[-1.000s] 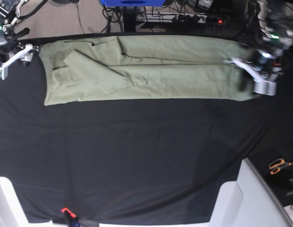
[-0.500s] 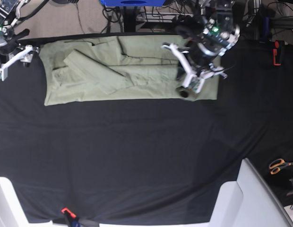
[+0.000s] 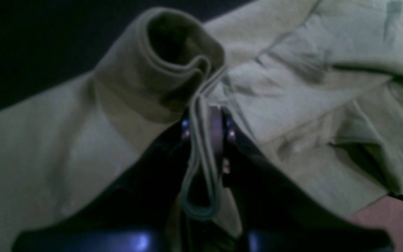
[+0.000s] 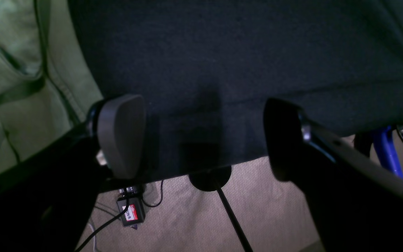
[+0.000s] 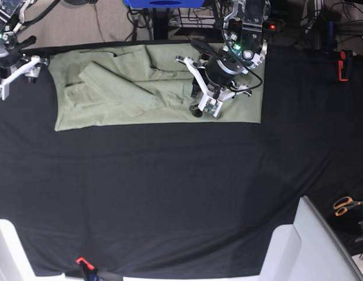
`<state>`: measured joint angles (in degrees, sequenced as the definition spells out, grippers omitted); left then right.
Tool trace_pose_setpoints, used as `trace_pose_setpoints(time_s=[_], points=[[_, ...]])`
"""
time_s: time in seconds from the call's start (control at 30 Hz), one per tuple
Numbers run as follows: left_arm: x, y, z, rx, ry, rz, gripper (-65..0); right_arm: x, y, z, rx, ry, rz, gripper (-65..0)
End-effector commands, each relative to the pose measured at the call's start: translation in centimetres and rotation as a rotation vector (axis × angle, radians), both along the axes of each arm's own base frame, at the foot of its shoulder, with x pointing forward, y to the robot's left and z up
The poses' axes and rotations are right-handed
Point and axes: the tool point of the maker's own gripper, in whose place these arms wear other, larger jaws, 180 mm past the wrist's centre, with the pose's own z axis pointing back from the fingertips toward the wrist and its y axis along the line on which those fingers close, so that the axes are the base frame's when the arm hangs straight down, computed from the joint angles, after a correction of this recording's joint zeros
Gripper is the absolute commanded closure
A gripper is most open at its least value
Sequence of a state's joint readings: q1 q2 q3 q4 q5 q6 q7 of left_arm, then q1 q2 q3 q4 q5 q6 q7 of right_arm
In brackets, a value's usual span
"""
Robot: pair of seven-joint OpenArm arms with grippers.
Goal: Fold the T-shirt properly
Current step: 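Lift the hem end with the left gripper and fold it toward the shoulder end, then release the hem fold and adjust the shoulder end with the right gripper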
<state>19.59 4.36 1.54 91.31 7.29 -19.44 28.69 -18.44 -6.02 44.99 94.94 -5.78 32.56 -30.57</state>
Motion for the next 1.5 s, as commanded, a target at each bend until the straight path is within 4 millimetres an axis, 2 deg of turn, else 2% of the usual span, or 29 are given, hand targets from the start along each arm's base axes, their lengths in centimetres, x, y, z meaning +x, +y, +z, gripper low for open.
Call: trace_pose_setpoints(time_s=[0.0,0.2,0.37,0.53,0.6,0.67,0.73,0.87,0.97,1.03,1.1,1.13,1.17,1.23,1.27,1.33,1.4,1.47], points=[[1.1,-0.8,1.2,-0.036,-0.047,0.005,0.0,0.7,-0.6,1.0,-0.022,-0.038,0.002,-49.7],[0.9,-1.0,0.9,-0.038,-0.036,0.002,0.0,0.7,-0.6,1.0,-0.022,-0.038,0.002,-49.7],[0.3,-2.4,0.9,-0.048,-0.030,-0.043,-1.0,0.7,-0.6,1.0,-0.022,-0.040,0.002,-49.8],[0.1,-4.8,1.5,-0.073,-0.041,-0.104,-40.3,0.7,-0.6,1.0,-0.022,-0.040,0.002,-50.0],[-0.2,-6.0,1.7,-0.085,-0.044,-0.134,-51.7,0.7,-0.6,1.0,-0.022,-0.040,0.002,-50.0],[-0.4,-6.8,1.9,-0.093,-0.046,-0.156,-60.1,0.7,-0.6,1.0,-0.022,-0.040,0.002,-50.0],[-0.6,-7.9,2.2,-0.105,-0.053,-0.189,-64.7,0.7,-0.6,1.1,-0.024,-0.040,0.003,-50.0],[0.4,-10.7,4.6,-0.139,-0.121,-0.260,-65.0,0.7,-0.6,1.1,-0.024,-0.040,0.003,-50.0],[1.3,-10.6,6.7,-0.143,-0.185,-0.257,-65.0,0.7,-0.6,1.1,-0.024,-0.040,0.003,-50.0],[1.6,-7.9,7.0,-0.103,-0.199,-0.217,-63.4,0.9,-0.6,1.2,-0.025,-0.045,0.004,-50.0],[1.8,-3.9,6.8,-0.029,-0.188,-0.154,-52.8,1.0,-0.8,1.6,-0.032,-0.057,0.004,-50.1],[2.0,-1.3,6.7,0.014,-0.181,-0.112,-43.3,1.4,-0.7,2.1,-0.021,-0.079,0.016,-50.1],[1.8,1.6,6.3,0.054,-0.166,-0.056,-30.9,2.2,-0.3,2.7,0.006,-0.116,0.049,-50.1],[1.3,7.2,5.8,0.088,-0.138,0.078,-2.8,2.8,0.0,3.3,0.077,-0.148,0.090,-50.1],[0.8,10.3,5.8,0.092,-0.126,0.158,0.0,2.6,-0.7,3.6,0.109,-0.149,0.062,-50.1],[-0.4,15.5,6.2,0.066,-0.115,0.299,0.0,2.8,-1.5,3.8,0.182,-0.143,0.018,-50.1],[-2.1,19.1,6.9,0.007,-0.111,0.361,0.0,2.7,-3.0,3.8,0.240,-0.109,-0.020,-50.3],[-3.3,21.5,7.8,-0.063,-0.120,0.401,0.0,2.4,-3.5,2.9,0.322,-0.045,-0.047,-51.0]])
